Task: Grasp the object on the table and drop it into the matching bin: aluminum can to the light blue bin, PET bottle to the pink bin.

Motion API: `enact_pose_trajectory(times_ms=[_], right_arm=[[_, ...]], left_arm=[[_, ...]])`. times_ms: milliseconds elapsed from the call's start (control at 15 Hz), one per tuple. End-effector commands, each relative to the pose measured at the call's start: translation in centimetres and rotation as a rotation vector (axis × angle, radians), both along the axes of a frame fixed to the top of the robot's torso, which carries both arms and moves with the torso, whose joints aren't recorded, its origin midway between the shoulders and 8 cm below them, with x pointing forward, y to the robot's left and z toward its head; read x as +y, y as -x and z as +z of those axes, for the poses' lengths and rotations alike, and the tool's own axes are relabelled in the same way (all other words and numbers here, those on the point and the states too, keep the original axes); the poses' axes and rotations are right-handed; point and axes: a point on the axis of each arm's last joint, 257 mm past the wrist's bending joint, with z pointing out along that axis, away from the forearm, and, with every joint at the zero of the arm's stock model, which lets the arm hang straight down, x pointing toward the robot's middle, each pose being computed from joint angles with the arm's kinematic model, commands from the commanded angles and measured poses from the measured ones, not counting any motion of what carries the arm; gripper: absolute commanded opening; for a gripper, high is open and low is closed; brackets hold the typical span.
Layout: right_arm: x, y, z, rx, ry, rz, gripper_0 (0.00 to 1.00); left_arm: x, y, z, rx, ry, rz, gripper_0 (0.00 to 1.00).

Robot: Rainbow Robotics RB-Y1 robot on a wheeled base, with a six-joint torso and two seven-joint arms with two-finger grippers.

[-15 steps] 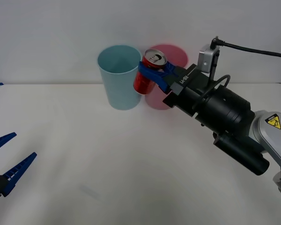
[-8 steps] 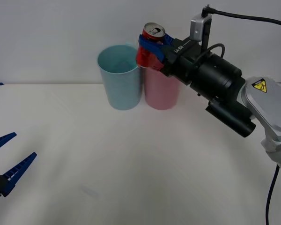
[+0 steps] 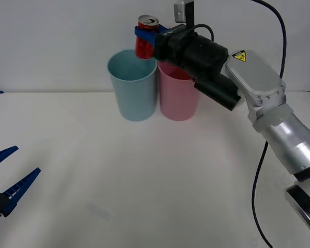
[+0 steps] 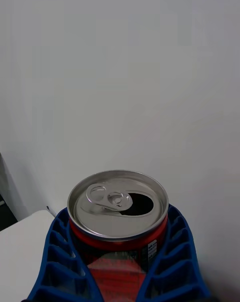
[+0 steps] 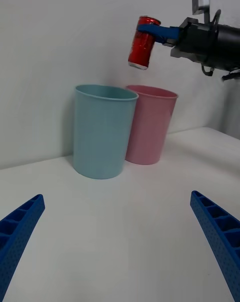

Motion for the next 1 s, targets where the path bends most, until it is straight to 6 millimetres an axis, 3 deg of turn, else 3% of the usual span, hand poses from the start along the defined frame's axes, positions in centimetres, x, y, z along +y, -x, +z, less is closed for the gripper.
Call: enact_pose_trajectory(times_ms=[67, 267, 667, 733, 800, 867, 933, 1000], right_arm=[[1.8, -1.8, -0.3, 0.032, 0.017, -0.009, 0.0], [3.1, -2.7, -0.7, 0.062, 0.028, -0.013, 0.0], [3.5, -3.0, -0.8, 0.07, 0.028, -0.015, 0.0], [3.6, -2.9, -0.9, 0.076, 0.023, -0.012, 0.04], [3.5, -3.0, -0.7, 0.077, 0.017, -0.013, 0.22], [3.4, -3.1, -0.6, 0.073, 0.016, -0.021, 0.81], [3.4, -3.1, -0.6, 0.073, 0.016, -0.023, 1.0], [3.3, -3.2, -0.6, 0.073, 0.014, -0.025, 1.0]], left_arm=[[0.0, 0.0, 0.0, 0.0, 0.0, 0.0, 1.0], [0.0, 0.0, 0.0, 0.0, 0.0, 0.0, 1.0], [0.0, 0.0, 0.0, 0.0, 0.0, 0.0, 1.0], [0.0, 0.0, 0.0, 0.0, 0.0, 0.0, 1.0], [0.0, 0.0, 0.0, 0.0, 0.0, 0.0, 1.0], [0.0, 0.0, 0.0, 0.0, 0.0, 0.0, 1.0], [0.0, 0.0, 0.0, 0.0, 0.0, 0.0, 1.0], [0.0, 0.0, 0.0, 0.0, 0.0, 0.0, 1.0]])
